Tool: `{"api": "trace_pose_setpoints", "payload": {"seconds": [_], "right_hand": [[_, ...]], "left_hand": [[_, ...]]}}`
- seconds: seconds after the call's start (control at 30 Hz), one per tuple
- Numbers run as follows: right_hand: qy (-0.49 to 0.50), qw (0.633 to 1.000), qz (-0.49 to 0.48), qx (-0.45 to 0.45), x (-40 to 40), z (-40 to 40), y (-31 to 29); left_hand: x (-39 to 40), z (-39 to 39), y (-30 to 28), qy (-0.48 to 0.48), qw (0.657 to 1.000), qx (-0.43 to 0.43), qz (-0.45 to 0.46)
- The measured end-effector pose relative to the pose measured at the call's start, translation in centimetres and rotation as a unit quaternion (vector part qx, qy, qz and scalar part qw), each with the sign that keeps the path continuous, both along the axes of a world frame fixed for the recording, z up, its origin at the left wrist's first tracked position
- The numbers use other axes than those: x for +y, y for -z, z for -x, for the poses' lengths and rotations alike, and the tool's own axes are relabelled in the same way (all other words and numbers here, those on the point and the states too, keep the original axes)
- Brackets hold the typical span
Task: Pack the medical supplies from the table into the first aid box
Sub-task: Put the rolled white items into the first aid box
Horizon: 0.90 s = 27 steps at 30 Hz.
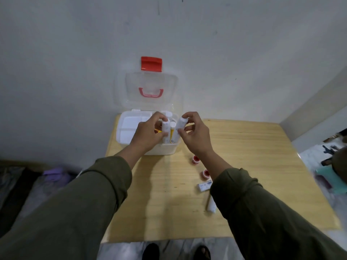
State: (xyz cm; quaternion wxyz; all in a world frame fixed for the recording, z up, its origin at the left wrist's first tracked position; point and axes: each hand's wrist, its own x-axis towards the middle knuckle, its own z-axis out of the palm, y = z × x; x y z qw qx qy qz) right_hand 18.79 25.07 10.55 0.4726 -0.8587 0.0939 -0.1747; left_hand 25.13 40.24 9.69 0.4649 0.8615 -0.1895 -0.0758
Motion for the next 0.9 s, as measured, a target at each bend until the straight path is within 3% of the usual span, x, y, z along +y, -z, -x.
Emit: {"api": "trace_pose_setpoints", "payload": {"seconds": [0.37,0.7,0.9], "right_hand": [[-0.053,0.992,0.113,0.001,-0.1,-0.6,1.7],[-0.091,0.97,0.214,0.078,-0.4,-0.7,2.8],[-0.055,0.968,0.228,0.084,-1.1,-0.5,3.3]], "left_hand": [[0.0,-0.8,2.0,0.058,0.997,0.025,-0.051],[0.0,-1.7,2.6,0.081,0.993,0.014,-0.088],[0.3,-2.0,2.4,0.088,0.993,0.024,-0.073]]}}
